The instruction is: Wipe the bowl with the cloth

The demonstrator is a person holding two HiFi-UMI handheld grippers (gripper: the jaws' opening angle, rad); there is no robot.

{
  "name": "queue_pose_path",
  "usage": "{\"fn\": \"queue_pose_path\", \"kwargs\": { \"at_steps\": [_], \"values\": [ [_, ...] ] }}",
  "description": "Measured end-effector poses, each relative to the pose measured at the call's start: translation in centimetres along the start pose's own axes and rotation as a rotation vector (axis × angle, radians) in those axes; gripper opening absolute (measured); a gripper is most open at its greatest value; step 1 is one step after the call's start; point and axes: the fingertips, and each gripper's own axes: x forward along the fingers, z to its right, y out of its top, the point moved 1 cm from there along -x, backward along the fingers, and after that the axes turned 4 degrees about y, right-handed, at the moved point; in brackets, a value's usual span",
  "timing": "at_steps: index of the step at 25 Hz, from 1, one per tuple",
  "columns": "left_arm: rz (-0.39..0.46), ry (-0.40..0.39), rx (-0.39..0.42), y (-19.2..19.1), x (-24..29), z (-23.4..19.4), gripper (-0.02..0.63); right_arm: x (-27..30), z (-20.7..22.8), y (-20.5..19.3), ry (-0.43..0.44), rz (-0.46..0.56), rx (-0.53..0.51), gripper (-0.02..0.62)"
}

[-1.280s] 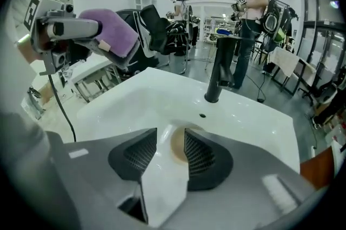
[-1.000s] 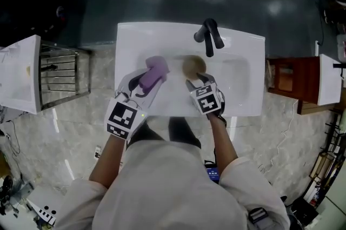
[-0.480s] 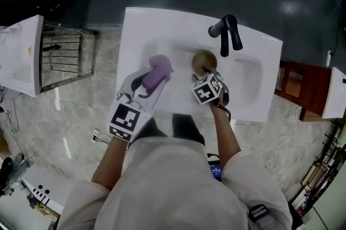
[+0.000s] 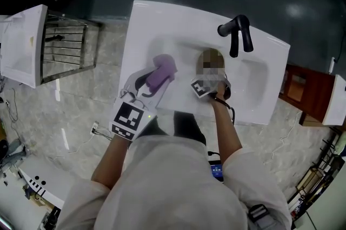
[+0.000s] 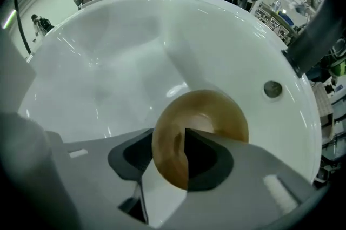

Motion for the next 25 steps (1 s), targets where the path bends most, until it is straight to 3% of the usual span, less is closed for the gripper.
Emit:
{"fn": "queue_pose_path", "kwargs": {
  "at_steps": [6, 8, 11, 20, 22, 25],
  "values": [
    [-0.004, -0.003, 0.003, -0.3, -0.3, -0.1, 0.121, 0.5, 0.2, 0.0, -0.003, -0.019, 0.011, 0.136],
    [-0.004, 0.000, 0.005, -0.4, -0.3, -0.1, 0.121, 0.6, 0.1, -0.1, -0.008, -0.023, 0.000, 0.060],
    [0.003, -0.004, 0.008, -0.3, -0.8, -0.1, 0.121, 0.0, -0.4, -0.3, -0.023, -0.016, 0.011, 0.034],
    [0.033, -0.044, 0.036, 0.7, -3.5, -0.9, 0.121, -4.5, -1.7, 2.1, -0.045, 0.135, 0.099, 0.014],
    [0.041, -0.062, 0.033, 0.7, -4.0, -1.1, 0.121, -6.0, -2.1, 2.6, -0.046, 0.172, 0.163, 0.014],
    [0.062, -0.101, -0.009, 0.8, -4.7, -1.2, 0.121, -8.7, -2.6, 3.6, -0.003, 0.271, 0.347, 0.014]
  ]
}}
